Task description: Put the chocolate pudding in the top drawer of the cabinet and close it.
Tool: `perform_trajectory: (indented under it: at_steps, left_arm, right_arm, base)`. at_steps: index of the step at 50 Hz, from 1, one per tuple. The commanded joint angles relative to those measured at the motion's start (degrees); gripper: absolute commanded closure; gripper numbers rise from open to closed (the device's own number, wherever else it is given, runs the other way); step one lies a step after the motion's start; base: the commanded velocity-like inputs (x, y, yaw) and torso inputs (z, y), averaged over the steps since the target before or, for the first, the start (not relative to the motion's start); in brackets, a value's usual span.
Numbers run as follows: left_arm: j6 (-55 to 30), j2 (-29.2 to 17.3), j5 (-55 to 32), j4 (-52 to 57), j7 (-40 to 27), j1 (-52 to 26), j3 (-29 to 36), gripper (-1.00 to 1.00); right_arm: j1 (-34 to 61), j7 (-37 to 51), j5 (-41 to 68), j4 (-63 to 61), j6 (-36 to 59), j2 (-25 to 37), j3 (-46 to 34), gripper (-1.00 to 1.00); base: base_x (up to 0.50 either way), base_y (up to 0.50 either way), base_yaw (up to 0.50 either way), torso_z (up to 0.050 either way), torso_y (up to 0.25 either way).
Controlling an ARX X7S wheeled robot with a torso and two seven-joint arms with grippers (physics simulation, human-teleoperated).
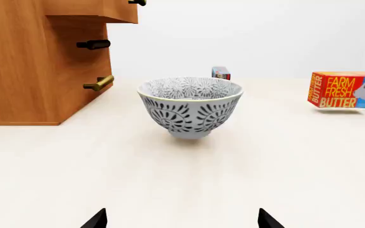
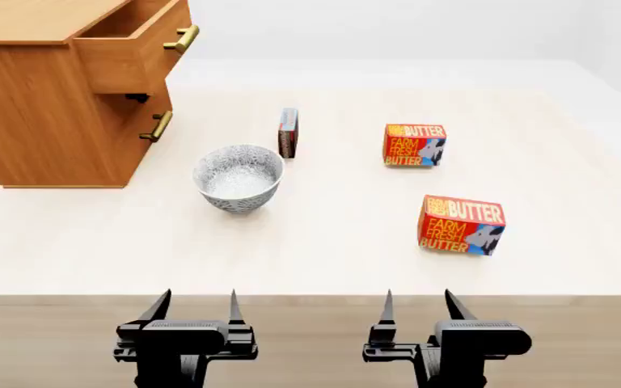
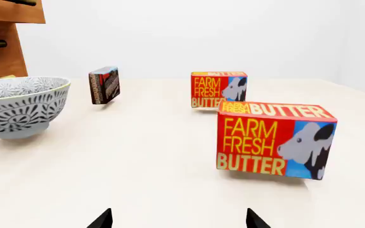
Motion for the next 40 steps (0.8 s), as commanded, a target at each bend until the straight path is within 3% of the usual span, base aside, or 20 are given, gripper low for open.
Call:
perform_trajectory:
  at_steps: [1,16,40]
  left_arm:
    - [0.0,-0.9,-0.9,0.0,-1.0,0.0,1.1,-1.00]
    - [0.2,-3.4,-1.5,-0.5,-3.4,0.1,4.4,-1.00]
    - [0.7,-5.2,-2.2,-1.3,-5.4,-0.2,6.9,-1.00]
  right_arm:
    - [0.0,1.0,1.1,0.2,-0.3,0.9,-1.2,-1.00]
    - [-0.3,3.7,2.4,0.4,-2.1,3.2,-4.3,-1.00]
    - [-1.0,5.2,4.3,-1.7,-1.1,5.0,-7.0,-1.00]
  base:
    - [0.00,0.00,0.00,0.000,0.000]
    - [0.00,0.00,0.00,0.000,0.000]
    - [0.01,0.50,0.00,0.000,0.000]
